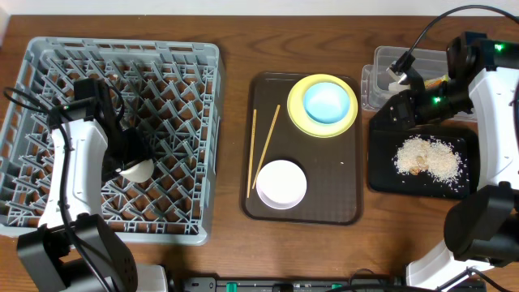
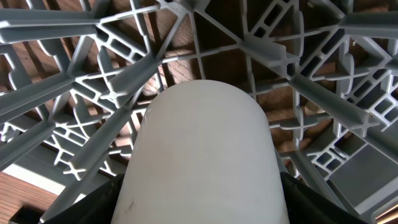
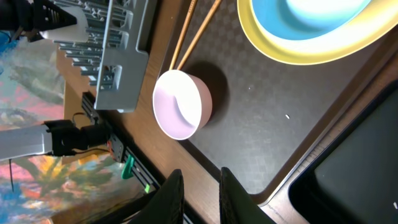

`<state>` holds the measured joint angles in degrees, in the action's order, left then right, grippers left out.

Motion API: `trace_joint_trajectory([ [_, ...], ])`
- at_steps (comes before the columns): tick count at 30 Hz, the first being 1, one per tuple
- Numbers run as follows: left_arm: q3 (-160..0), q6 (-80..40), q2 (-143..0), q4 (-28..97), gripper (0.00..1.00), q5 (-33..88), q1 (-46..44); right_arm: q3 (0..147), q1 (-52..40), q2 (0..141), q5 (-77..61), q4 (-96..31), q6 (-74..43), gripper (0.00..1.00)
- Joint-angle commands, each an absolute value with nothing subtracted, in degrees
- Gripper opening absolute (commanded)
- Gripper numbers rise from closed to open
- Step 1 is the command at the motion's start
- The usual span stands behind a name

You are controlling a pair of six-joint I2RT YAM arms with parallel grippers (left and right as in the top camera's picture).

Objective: Sort waste into correct bins and load items into the dishwasher
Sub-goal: 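Open the left gripper to release the cup and lift away, then reach the left gripper to the pink bowl on the tray and grasp its rim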

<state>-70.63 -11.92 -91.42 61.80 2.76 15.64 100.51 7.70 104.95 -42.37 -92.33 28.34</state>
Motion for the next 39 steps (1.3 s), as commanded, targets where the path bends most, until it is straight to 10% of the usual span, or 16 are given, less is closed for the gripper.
trace_joint_trajectory([
  [1, -70.5, -11.4, -91.6, 62.4, 0.63, 1.9, 15.6, 100.8, 7.9, 105.3, -42.9, -92.5, 28.3, 0.18],
  [9, -70.5, -11.4, -91.6, 62.9, 0.85, 1.9, 15.6, 100.8, 7.9, 105.3, -42.9, -93.0, 28.3, 0.18],
  [23, -72.2, -11.4, -80.3, 60.5, 0.89, 3.6, 14.0, 100.8, 7.9, 105.3, -42.5, -93.3, 28.3, 0.18],
  [34, -72.2, -4.1, -75.3, 54.9, 0.89, 9.6, -10.2, 100.8, 7.9, 105.3, -13.9, -90.7, 5.0, 0.20],
  [37, -72.2, -4.1, -77.6, 54.0, 0.89, 9.6, -18.7, 100.8, 7.9, 105.3, -7.9, -91.1, 0.7, 0.31],
  [39, -72.2, -4.1, -79.8, 53.2, 0.89, 9.6, -24.7, 100.8, 7.9, 105.3, -7.7, -91.1, 0.2, 0.74],
])
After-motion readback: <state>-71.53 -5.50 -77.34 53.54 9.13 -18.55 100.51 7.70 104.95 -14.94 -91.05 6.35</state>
